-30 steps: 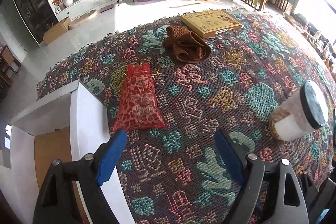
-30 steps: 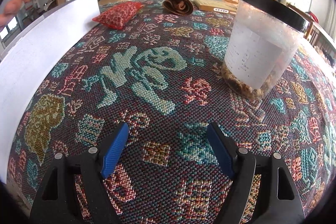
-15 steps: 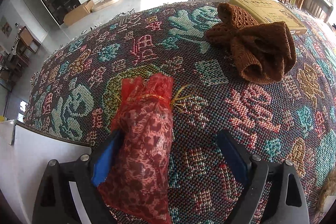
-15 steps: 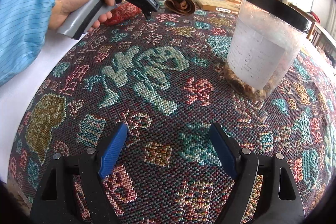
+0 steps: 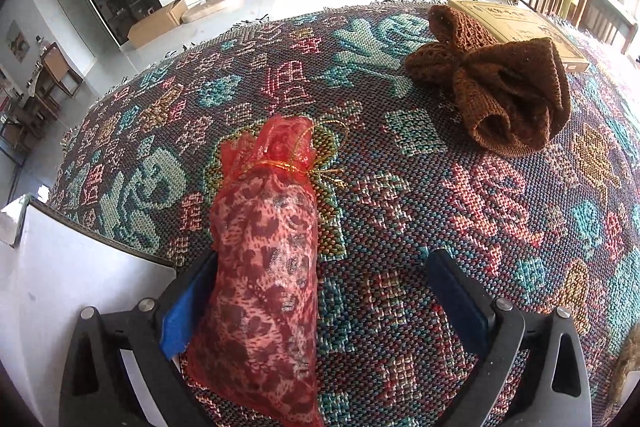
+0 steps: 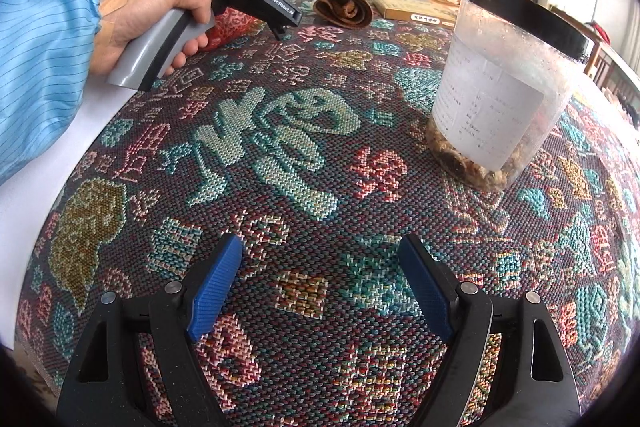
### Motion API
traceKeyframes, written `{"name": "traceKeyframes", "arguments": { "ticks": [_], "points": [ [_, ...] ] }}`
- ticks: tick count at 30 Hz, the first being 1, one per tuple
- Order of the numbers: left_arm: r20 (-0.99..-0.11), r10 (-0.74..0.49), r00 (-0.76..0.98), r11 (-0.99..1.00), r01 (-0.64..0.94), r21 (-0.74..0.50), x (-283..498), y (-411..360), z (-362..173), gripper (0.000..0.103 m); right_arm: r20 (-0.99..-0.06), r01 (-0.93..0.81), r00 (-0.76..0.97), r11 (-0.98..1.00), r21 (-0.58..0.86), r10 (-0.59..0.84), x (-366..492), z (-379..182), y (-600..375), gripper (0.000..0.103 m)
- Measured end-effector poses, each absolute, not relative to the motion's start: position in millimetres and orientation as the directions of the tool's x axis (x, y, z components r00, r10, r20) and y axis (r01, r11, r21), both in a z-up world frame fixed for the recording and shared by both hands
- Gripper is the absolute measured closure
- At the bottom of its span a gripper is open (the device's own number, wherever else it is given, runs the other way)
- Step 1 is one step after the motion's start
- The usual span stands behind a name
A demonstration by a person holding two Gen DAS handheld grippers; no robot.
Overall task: Organize soft objects
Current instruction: 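Close the left tool on the red mesh bag, then lift the red mesh bag off the bed with the left tool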
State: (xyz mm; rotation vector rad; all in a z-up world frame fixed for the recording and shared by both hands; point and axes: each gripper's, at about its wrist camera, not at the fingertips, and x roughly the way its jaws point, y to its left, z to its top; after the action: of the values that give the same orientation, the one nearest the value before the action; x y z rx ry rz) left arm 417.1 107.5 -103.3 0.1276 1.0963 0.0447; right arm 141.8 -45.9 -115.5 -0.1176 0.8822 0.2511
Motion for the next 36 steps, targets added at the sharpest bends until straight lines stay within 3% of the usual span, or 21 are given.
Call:
{"name": "traceKeyframes", "arguments": {
  "ticks": [17, 19, 21, 22, 24, 31, 36],
  "points": [
    [-0.870, 0.117, 0.480, 0.987, 0.044, 0.157, 414, 103, -102, 0.000, -0.775, -0.265, 0.609, 0.964, 0.002, 0.169, 141, -115, -46, 0.019],
    [-0.878, 0.067, 0.474, 0.993, 0.057, 0.107, 414, 106, -98, 0.016, -0.775, -0.265, 0.609, 0.964, 0.002, 0.169, 141, -115, -46, 0.019],
    [-0.865, 0.087, 0.494, 0.990, 0.050, 0.128, 410, 108, -91, 0.068, -0.775, -0.265, 0.609, 0.964, 0.002, 0.169, 141, -115, -46, 0.019],
    [-0.863, 0.084, 0.498, 0.990, 0.054, 0.128, 408, 109, -87, 0.076, -0.775, -0.265, 0.609, 0.964, 0.002, 0.169, 141, -115, -46, 0.019],
    [-0.862, 0.038, 0.506, 0.995, 0.059, 0.078, 402, 113, -80, 0.083, -0.775, -0.266, 0.609, 0.964, 0.002, 0.169, 141, -115, -46, 0.019],
    [-0.868, -0.114, 0.483, 0.988, 0.151, -0.046, 345, 83, -41, 0.083, -0.775, -0.266, 0.609, 0.964, 0.002, 0.170, 140, -115, -46, 0.019],
    [-0.877, -0.136, 0.461, 0.978, 0.202, -0.046, 277, 53, -28, 0.083, -0.775, -0.266, 0.609, 0.964, 0.003, 0.170, 140, -115, -46, 0.019]
  ]
}}
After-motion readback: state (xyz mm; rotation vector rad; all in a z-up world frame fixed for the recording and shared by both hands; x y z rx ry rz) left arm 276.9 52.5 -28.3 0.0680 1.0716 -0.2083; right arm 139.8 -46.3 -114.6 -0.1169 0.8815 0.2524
